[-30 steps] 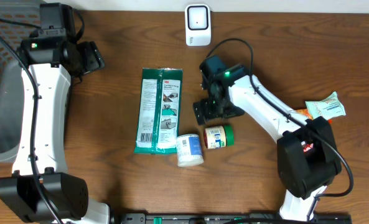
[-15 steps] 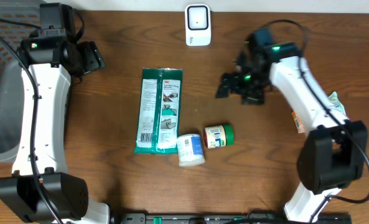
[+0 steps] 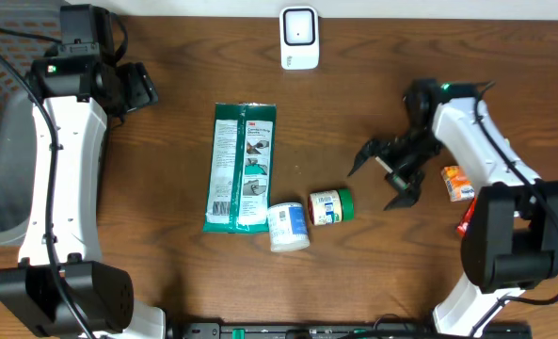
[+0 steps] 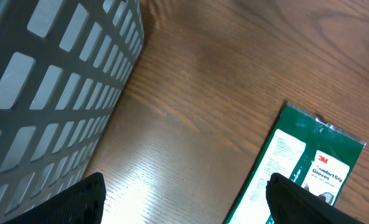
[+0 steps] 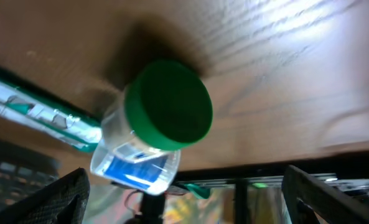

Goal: Scan the item barcode

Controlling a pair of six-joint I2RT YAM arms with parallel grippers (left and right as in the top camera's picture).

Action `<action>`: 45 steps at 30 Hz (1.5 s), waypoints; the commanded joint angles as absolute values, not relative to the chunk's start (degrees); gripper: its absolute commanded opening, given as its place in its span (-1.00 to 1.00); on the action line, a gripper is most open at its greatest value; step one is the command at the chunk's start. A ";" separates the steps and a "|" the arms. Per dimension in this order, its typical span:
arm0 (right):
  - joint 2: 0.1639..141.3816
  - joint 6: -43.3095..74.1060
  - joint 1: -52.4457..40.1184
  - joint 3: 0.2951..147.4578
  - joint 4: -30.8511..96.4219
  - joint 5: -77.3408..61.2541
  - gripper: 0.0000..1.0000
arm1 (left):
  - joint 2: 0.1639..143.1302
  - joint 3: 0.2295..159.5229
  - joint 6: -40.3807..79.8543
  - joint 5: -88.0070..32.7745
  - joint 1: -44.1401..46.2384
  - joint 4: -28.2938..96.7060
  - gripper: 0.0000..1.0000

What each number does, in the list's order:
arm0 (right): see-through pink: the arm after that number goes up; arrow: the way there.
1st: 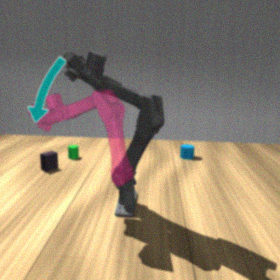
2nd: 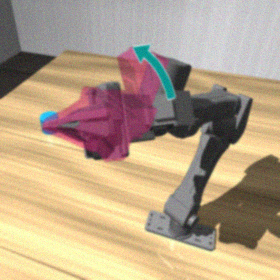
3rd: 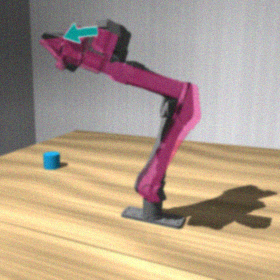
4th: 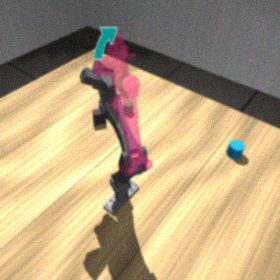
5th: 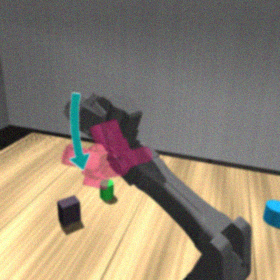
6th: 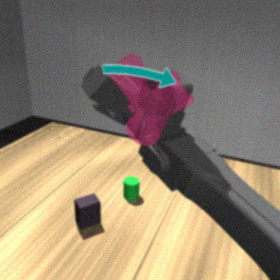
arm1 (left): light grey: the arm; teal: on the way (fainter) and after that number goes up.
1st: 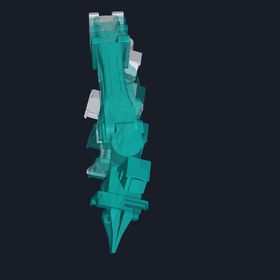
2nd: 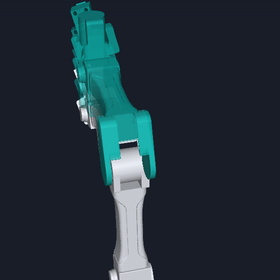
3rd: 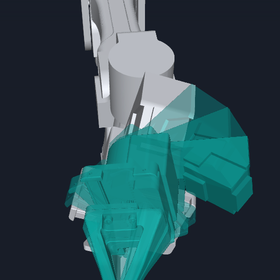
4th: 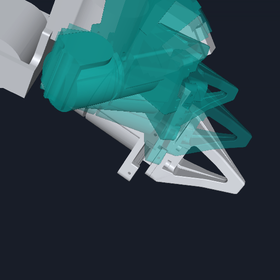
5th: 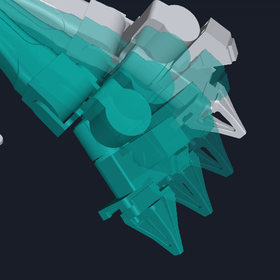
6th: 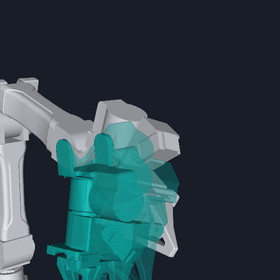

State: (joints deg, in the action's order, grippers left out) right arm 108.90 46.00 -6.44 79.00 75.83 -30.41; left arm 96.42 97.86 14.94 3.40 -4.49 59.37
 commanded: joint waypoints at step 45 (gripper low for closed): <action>107.79 69.91 -19.20 67.64 53.30 -24.51 0.90 | 95.55 98.10 14.61 4.34 -4.82 59.48 0.64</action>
State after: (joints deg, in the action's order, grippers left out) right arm 108.90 68.90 -18.26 68.05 53.25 -22.33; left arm 96.42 97.86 14.94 3.40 -4.49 59.37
